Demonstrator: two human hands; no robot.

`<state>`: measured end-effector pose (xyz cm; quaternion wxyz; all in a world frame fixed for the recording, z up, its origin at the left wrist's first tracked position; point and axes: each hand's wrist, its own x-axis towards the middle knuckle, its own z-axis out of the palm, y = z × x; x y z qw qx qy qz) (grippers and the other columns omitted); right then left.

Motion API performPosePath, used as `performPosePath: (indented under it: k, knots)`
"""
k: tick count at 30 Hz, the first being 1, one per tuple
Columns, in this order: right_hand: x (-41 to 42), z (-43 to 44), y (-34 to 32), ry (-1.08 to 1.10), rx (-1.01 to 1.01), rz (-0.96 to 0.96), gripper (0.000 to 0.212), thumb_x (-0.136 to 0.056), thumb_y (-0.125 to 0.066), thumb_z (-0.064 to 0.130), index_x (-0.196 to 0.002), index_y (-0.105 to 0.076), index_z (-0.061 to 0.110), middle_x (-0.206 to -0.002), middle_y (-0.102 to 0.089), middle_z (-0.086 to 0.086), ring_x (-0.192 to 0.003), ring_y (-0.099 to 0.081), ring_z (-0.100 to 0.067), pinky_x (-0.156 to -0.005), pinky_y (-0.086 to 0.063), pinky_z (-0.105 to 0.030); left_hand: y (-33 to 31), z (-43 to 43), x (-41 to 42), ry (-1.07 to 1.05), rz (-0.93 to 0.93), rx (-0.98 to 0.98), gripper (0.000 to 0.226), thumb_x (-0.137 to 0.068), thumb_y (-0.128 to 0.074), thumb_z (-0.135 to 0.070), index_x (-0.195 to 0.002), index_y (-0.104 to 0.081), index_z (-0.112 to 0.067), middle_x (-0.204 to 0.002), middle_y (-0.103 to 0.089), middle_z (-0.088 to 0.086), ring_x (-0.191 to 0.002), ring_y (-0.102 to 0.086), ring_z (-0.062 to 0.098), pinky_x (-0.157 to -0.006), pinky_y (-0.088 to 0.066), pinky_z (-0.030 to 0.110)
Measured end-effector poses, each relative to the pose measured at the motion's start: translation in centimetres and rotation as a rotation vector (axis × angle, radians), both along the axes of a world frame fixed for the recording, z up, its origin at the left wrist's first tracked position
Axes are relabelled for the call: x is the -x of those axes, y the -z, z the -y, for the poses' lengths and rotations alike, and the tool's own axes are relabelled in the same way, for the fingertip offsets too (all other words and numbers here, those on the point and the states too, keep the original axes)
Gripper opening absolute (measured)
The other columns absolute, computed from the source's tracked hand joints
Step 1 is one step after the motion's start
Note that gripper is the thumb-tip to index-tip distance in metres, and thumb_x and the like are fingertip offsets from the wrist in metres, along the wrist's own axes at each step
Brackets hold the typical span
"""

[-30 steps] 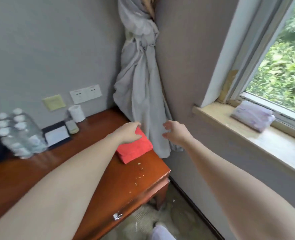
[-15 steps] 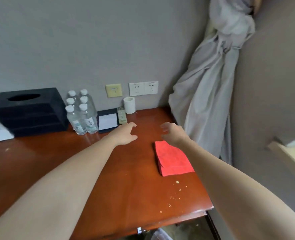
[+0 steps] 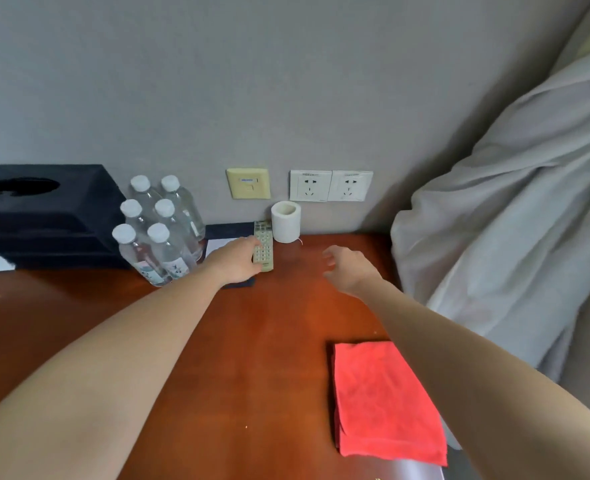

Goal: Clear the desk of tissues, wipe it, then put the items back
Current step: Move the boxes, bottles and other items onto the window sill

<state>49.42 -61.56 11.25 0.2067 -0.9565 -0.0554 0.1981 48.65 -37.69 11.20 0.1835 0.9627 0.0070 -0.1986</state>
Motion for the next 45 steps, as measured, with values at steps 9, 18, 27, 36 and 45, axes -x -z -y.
performPosePath:
  k: [9, 18, 27, 36, 45]
  knots:
    - [-10.3, -3.8, 4.9, 0.022, -0.108, -0.061, 0.046, -0.087, -0.060, 0.018, -0.131, -0.046, 0.013, -0.122, -0.062, -0.007, -0.113, -0.057, -0.028, -0.093, -0.050, -0.043, 4.6, -0.3, -8.7, -0.088, -0.056, 0.015, 0.057, -0.094, -0.061, -0.026, -0.143, -0.040, -0.010, -0.142, -0.049, 0.011, -0.129, -0.048, 0.028, -0.104, -0.043, 0.049]
    - [-13.5, -4.8, 8.2, 0.021, -0.300, -0.061, 0.056, -0.084, -0.071, 0.023, -0.133, -0.047, 0.012, -0.128, -0.062, -0.007, -0.118, -0.057, -0.026, -0.098, -0.048, -0.040, 7.4, 0.8, -12.2, -0.146, 0.071, 0.050, 0.039, -0.087, -0.064, -0.044, -0.119, -0.063, -0.021, -0.118, -0.063, 0.003, -0.110, -0.059, 0.027, -0.090, -0.050, 0.048]
    - [-11.3, -3.6, 5.6, 0.095, -0.371, -0.016, 0.047, -0.085, -0.072, 0.029, -0.125, -0.055, 0.013, -0.119, -0.065, -0.003, -0.113, -0.059, -0.020, -0.093, -0.047, -0.035, 4.9, 2.4, -9.5, -0.164, 0.110, 0.102, 0.038, -0.087, -0.066, -0.042, -0.117, -0.065, -0.020, -0.119, -0.060, 0.004, -0.117, -0.051, 0.027, -0.096, -0.044, 0.048]
    - [-3.1, -0.3, -1.3, 0.176, -0.496, 0.040, 0.041, -0.083, -0.073, 0.034, -0.118, -0.058, 0.016, -0.112, -0.067, 0.004, -0.102, -0.061, -0.012, -0.084, -0.043, -0.023, -2.2, 4.7, -2.6, -0.124, 0.122, 0.302, 0.047, -0.087, -0.071, -0.032, -0.129, -0.055, -0.019, -0.127, -0.058, -0.006, -0.117, -0.054, 0.013, -0.097, -0.044, 0.032]
    - [7.6, 4.0, -7.7, 0.272, -0.508, 0.214, 0.045, -0.084, -0.073, 0.038, -0.120, -0.060, 0.015, -0.110, -0.067, 0.004, -0.102, -0.061, -0.012, -0.085, -0.046, -0.024, -8.6, 8.9, 6.0, 0.050, 0.181, 0.400, 0.040, -0.088, -0.071, -0.030, -0.123, -0.054, -0.019, -0.116, -0.063, -0.007, -0.112, -0.058, 0.012, -0.099, -0.047, 0.033]
